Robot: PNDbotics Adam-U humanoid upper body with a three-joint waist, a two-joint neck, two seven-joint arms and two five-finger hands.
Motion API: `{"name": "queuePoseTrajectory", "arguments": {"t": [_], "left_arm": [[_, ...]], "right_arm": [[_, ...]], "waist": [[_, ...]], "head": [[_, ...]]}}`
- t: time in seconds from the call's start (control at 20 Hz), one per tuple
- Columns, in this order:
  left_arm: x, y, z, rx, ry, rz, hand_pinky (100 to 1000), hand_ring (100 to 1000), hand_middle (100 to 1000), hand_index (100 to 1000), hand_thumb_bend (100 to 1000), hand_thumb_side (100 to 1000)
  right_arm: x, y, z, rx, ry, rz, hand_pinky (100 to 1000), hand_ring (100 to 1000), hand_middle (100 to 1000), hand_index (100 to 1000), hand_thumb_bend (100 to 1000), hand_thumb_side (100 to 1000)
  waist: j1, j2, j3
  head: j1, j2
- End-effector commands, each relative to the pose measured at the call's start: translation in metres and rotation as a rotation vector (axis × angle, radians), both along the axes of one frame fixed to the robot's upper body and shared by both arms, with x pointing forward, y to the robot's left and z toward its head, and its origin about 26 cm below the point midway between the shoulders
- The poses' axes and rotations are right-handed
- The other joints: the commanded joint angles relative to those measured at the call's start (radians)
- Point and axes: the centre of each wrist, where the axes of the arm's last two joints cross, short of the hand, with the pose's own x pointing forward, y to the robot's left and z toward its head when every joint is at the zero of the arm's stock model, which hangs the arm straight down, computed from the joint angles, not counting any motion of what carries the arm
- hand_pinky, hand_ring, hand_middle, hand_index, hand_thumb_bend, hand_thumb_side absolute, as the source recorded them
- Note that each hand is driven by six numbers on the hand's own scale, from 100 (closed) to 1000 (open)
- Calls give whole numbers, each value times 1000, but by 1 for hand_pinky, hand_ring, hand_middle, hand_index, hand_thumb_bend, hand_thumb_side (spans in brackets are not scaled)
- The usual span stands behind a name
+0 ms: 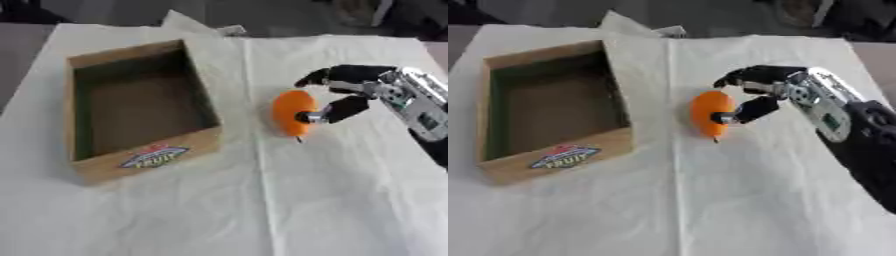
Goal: Pick up objects on the table and place them in the box.
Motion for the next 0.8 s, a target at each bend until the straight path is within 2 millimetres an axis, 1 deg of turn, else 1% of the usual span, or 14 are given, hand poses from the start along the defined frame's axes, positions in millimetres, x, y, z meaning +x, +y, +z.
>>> {"name": "queuePoseTrajectory", "arguments": {"t": [0.05, 0.3, 0.4, 0.55, 0.65, 0.8], "left_arm": [[-2, -2, 7, 5, -25, -13, 408, 513, 632, 698, 100, 975], [-2, -3, 7, 8, -25, -16, 407, 512, 631, 697, 100, 976], [-2, -3, 7, 8, -25, -15, 407, 512, 631, 696, 100, 976], [-2, -3, 7, 8, -23, -14, 407, 512, 631, 695, 100, 977], [-2, -3, 7, 9, -22, -14, 408, 512, 631, 695, 100, 977], [-2, -3, 7, 10, -21, -14, 408, 512, 632, 695, 100, 977]], "right_arm": [[3, -8, 10, -11, -43, -28, 935, 941, 904, 1000, 406, 888], [8, -9, 5, -8, -34, -31, 929, 935, 879, 1000, 404, 881], [8, -10, 1, -7, -21, -29, 925, 931, 852, 1000, 393, 882], [7, -11, -1, 13, -11, -9, 913, 916, 775, 987, 364, 855], [6, -10, 0, 41, -18, 2, 900, 902, 702, 936, 312, 806], [3, -9, 3, 79, -31, 5, 896, 896, 671, 906, 252, 733]], "waist": [[-1, -14, 0], [-2, -9, 3], [-1, -8, 6], [-2, -7, 6], [-3, -7, 5], [-5, -7, 5]], "head": [[4, -7], [5, -8], [6, -7], [12, -4], [17, -1], [25, 2]]}}
